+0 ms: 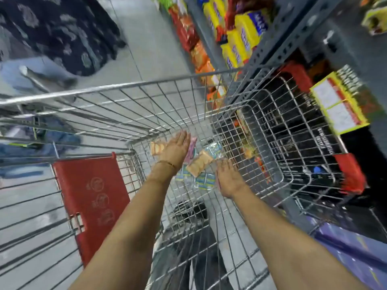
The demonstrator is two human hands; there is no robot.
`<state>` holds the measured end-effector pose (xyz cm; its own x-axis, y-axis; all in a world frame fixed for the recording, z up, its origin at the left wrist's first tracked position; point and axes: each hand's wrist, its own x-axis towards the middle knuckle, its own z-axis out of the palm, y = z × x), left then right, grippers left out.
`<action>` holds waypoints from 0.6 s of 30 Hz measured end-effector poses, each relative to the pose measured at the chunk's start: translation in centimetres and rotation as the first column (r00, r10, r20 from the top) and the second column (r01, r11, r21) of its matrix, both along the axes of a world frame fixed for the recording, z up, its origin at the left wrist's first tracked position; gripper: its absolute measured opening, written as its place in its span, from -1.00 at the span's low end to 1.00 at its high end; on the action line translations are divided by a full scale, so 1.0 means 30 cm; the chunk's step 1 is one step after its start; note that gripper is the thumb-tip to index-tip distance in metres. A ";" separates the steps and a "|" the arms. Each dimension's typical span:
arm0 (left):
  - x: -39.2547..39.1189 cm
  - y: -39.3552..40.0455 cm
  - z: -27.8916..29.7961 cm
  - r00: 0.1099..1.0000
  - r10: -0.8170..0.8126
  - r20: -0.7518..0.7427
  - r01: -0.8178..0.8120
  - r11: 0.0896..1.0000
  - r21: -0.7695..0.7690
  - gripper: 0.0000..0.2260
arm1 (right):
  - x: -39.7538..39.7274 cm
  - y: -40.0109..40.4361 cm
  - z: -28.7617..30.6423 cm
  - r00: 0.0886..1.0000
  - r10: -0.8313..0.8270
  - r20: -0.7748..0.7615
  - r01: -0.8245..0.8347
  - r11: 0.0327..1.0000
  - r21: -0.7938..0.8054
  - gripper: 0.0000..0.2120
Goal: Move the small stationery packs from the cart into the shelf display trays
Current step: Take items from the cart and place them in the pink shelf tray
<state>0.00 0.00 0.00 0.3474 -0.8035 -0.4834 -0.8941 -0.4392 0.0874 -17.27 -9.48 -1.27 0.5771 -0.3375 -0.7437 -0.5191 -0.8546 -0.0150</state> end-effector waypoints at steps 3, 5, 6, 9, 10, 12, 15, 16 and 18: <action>0.014 -0.044 -0.032 1.000 -0.027 0.013 0.027 1.000 -0.008 -0.34 | 0.000 0.001 -0.047 0.997 0.064 -0.043 -0.068 0.993 -0.101 -0.29; 0.008 -0.066 -0.066 0.998 -0.045 -0.036 0.045 0.999 0.012 -0.37 | -0.001 0.018 -0.062 0.996 0.066 -0.061 -0.073 0.990 -0.121 -0.23; 0.003 -0.067 -0.080 0.998 -0.051 -0.042 0.053 0.998 0.034 -0.36 | -0.003 0.028 -0.066 0.996 0.051 -0.070 -0.060 0.990 -0.131 -0.20; -0.005 -0.064 -0.125 0.997 -0.031 -0.074 0.036 0.997 0.066 -0.29 | 0.001 0.043 -0.060 0.995 0.007 -0.097 -0.020 0.991 -0.136 -0.18; -0.006 -0.064 -0.137 0.996 -0.024 -0.086 0.030 0.998 0.064 -0.26 | 0.000 0.045 -0.061 0.995 0.008 -0.102 -0.022 0.991 -0.136 -0.20; -0.008 -0.069 -0.160 0.995 -0.017 -0.102 0.024 0.997 0.069 -0.22 | -0.001 0.045 -0.055 0.994 -0.013 -0.104 -0.002 0.991 -0.137 -0.23; -0.004 -0.081 -0.187 0.992 0.046 -0.116 -0.045 0.999 0.010 -0.35 | 0.002 0.036 -0.037 0.994 -0.101 -0.040 0.091 0.975 -0.200 -0.28; -0.003 -0.088 -0.197 0.989 0.069 -0.133 -0.073 0.997 -0.020 -0.42 | 0.002 0.031 -0.035 0.990 -0.143 -0.018 0.135 0.965 -0.223 -0.27; -0.002 -0.098 -0.209 0.982 0.108 -0.156 -0.123 0.989 -0.087 -0.54 | 0.000 0.020 -0.027 0.982 -0.190 0.004 0.184 0.947 -0.263 -0.23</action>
<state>-0.07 -2.94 -6.26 0.3698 -0.8074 -0.4596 -0.8111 -0.5219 0.2642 -17.27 -8.86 -2.09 0.4703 -0.6219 -0.6261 -0.6675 -0.7148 0.2086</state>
